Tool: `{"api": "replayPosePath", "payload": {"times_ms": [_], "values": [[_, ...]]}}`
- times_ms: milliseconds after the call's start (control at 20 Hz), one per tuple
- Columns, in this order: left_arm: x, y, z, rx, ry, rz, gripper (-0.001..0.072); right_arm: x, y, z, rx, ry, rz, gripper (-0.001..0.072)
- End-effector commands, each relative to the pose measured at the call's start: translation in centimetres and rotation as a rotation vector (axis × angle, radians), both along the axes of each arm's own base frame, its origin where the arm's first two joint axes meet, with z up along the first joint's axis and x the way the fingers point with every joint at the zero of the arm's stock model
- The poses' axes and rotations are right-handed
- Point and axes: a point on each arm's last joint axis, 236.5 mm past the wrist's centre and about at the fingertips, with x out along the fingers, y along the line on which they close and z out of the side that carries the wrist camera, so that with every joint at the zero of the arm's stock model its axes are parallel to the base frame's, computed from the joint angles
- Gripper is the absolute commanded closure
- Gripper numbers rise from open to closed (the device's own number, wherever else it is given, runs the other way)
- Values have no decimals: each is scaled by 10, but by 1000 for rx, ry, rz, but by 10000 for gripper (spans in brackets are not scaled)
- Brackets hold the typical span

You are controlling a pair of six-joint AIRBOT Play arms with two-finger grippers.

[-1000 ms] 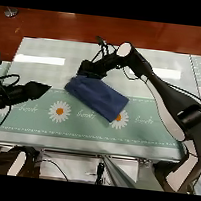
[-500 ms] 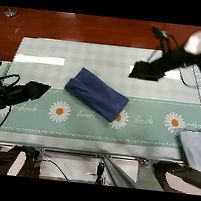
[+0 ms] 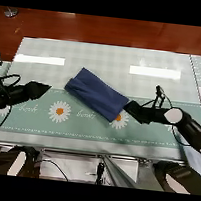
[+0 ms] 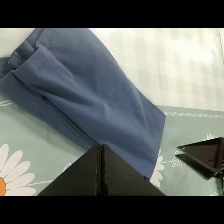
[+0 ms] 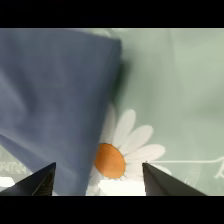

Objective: Fold the shirts.

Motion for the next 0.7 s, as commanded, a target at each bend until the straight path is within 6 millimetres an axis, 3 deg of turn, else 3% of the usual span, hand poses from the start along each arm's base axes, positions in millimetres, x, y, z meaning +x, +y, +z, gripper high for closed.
{"api": "replayPosePath", "payload": {"times_ms": [0, 250, 300, 350, 450, 550, 650], "values": [[0, 0, -1, 0, 2, 1, 688, -6, 23, -24, 21, 79, 97, 90], [0, 0, -1, 0, 2, 0, 688, 18, 55, -25, 90, 114, 181, 95], [0, 0, -1, 0, 2, 1, 688, 24, 63, -22, 113, 105, 187, 145], [0, 0, -1, 0, 2, 1, 688, 30, 69, -19, 125, 96, 203, 292], [0, 0, -1, 0, 1, 1, 688, 40, 80, -8, 137, 40, 308, 687], [0, 0, -1, 0, 2, 0, 688, 62, 87, 20, 140, -43, 382, 688], [0, 0, -1, 0, 2, 0, 688, 94, 85, 66, 101, -162, 442, 688]]}}
